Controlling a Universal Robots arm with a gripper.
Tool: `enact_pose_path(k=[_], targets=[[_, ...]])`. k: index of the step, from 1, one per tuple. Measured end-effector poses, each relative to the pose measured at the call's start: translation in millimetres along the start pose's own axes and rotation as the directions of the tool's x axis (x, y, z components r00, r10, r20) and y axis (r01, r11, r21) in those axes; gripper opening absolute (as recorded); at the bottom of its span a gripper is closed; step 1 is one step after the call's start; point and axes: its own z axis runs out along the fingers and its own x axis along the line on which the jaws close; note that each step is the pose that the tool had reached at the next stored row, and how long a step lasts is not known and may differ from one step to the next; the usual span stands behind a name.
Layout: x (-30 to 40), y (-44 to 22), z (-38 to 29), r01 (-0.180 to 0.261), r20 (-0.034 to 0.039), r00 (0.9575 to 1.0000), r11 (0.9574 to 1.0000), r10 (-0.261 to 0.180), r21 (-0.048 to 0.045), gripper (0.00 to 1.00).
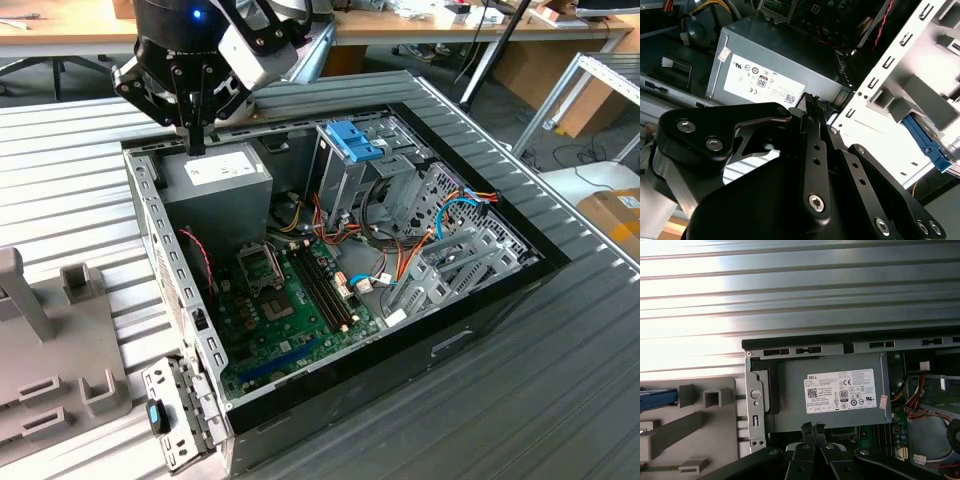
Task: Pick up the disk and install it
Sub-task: 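Reach for the disk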
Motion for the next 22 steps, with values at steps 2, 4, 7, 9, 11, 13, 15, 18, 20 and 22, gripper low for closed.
enact_pose_path(k=[2, 4, 7, 9, 11, 13, 15, 18, 20, 22], targets=[[4.5, -0.3, -0.1, 0.000, 0.0000, 1.0000, 1.0000, 0.000, 0.0001, 0.11], [8.6, -0.6, -0.2, 0.000, 0.0001, 1.0000, 1.0000, 0.000, 0.0000, 0.11], [17.2, -1.3, -0.4, 0.000, 0.0001, 1.0000, 1.0000, 0.000, -0.0001, 0.11], [21.2, -1.6, -0.6, 0.000, 0.0000, 1.0000, 1.0000, 0.000, 0.0001, 0.11], [23.9, -1.8, -0.6, 0.000, 0.0001, 1.0000, 1.0000, 0.000, 0.0000, 0.11], [26.3, -2.0, -0.7, 0.000, 0.0000, 1.0000, 1.0000, 0.000, 0.0000, 0.11], [29.0, -2.2, -0.8, 0.000, 0.0000, 1.0000, 1.0000, 0.000, 0.0000, 0.11], [33.8, -2.5, -0.9, 0.000, 0.0000, 1.0000, 1.0000, 0.000, 0.0001, 0.11], [37.8, -2.8, -1.0, 0.000, 0.0000, 1.0000, 1.0000, 0.000, 0.0000, 0.11], [41.1, -3.1, -1.1, 0.000, 0.0000, 1.0000, 1.0000, 0.000, 0.0000, 0.11]])
